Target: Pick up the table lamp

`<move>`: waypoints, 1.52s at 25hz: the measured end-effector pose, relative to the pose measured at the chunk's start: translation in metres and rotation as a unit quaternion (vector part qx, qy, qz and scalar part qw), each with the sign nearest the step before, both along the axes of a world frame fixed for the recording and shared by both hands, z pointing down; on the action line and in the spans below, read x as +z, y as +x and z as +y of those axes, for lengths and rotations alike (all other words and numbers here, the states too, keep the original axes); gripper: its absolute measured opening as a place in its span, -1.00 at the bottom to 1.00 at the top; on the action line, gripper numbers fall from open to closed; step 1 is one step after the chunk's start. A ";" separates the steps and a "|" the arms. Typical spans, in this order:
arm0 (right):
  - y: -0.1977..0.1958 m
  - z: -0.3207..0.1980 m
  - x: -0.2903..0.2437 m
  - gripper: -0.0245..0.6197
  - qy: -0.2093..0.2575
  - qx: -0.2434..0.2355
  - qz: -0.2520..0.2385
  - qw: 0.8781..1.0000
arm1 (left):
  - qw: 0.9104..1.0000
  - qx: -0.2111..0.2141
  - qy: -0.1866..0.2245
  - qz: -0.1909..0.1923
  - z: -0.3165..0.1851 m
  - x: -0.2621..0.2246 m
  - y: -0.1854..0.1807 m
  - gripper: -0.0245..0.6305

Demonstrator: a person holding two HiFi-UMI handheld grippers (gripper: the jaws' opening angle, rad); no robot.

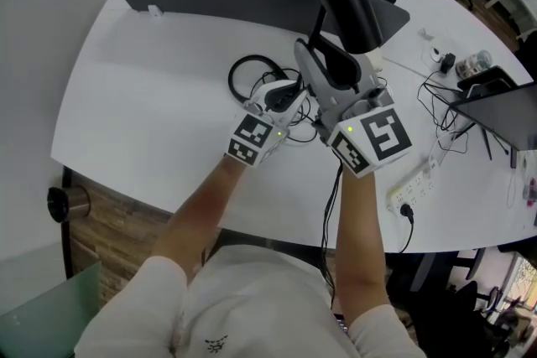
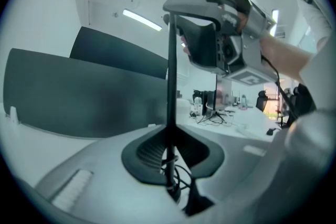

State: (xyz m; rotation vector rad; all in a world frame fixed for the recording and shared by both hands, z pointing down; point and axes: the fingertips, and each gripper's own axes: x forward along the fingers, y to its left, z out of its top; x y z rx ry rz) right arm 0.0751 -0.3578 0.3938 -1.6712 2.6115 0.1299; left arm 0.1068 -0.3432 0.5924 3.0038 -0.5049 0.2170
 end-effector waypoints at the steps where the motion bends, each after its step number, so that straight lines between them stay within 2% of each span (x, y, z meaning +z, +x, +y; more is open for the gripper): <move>1: 0.000 0.000 -0.001 -0.68 0.002 -0.002 0.000 1.000 | 1.000 -0.001 0.001 0.001 0.000 0.000 0.000 -0.77; 4: 0.003 0.002 -0.002 -0.78 0.005 -0.002 -0.002 1.000 | 1.000 -0.001 0.006 0.004 0.001 0.001 0.001 -0.77; 17: 0.004 0.003 -0.002 -0.78 0.008 -0.035 -0.007 0.999 | 1.000 -0.010 0.015 0.011 0.001 -0.002 0.002 -0.78; 38: 0.002 0.005 -0.004 -0.82 0.015 -0.048 -0.042 0.998 | 1.000 -0.021 0.000 0.007 0.001 0.000 -0.003 -0.78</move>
